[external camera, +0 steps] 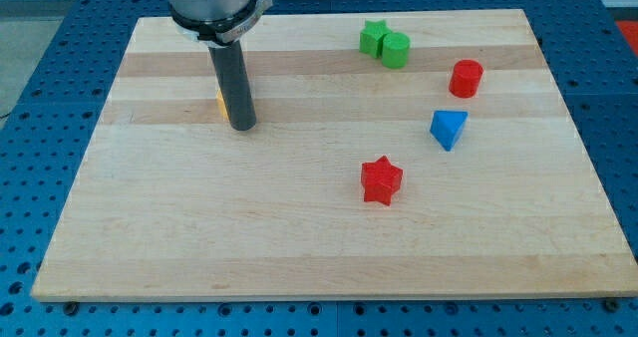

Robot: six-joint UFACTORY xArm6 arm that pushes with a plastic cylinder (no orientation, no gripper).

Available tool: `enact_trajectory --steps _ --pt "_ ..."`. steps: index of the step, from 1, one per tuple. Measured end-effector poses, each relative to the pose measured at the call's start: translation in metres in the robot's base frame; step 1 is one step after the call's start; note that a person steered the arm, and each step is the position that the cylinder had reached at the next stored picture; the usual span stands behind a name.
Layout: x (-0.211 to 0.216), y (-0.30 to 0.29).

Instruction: Push the blue triangle slightly upwards

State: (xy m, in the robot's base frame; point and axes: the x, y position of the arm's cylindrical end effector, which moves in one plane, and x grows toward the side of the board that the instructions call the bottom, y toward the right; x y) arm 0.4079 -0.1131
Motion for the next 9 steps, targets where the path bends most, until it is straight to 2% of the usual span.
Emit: enact_trajectory --steps 1,2,3,4,5,6,7,9 --pt "0.013 0.002" --pt "0.018 0.048" --pt "0.005 0.095" --pt "-0.024 0.149" --pt "-0.025 0.223" --pt "-0.008 0.287" --pt "0.014 0.288" --pt "0.022 0.159"
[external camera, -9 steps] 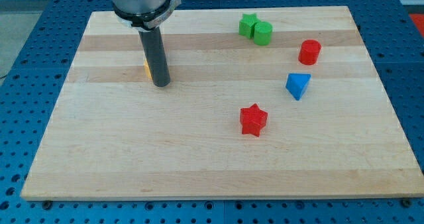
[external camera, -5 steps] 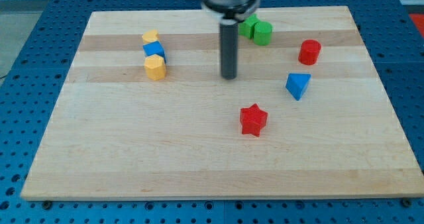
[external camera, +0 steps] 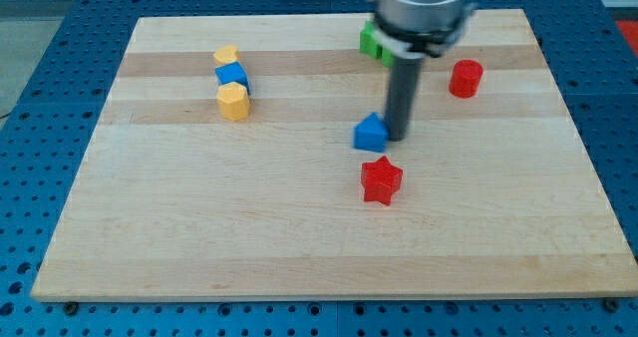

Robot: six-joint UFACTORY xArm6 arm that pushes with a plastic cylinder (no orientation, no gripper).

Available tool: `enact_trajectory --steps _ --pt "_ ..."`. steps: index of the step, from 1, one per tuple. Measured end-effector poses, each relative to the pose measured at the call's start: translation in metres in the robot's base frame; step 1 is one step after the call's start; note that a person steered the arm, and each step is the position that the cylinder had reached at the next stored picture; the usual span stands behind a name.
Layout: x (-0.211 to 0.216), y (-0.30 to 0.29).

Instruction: Push the blue triangle slightly upwards

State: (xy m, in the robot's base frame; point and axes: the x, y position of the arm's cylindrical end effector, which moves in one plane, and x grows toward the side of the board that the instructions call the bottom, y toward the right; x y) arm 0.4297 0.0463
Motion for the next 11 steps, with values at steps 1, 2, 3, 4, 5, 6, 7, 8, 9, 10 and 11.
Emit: enact_trajectory --steps 1,2,3,4,5,6,7,8,9,10,11 --pt "0.000 -0.062" --pt "0.000 -0.117" --pt "0.000 -0.137" --pt "0.000 -0.117" --pt "0.013 -0.112" --pt "0.034 -0.112" --pt "0.051 -0.112" --pt "0.058 -0.120" --pt "0.066 -0.132" --pt "0.072 -0.137" --pt "0.089 -0.137"
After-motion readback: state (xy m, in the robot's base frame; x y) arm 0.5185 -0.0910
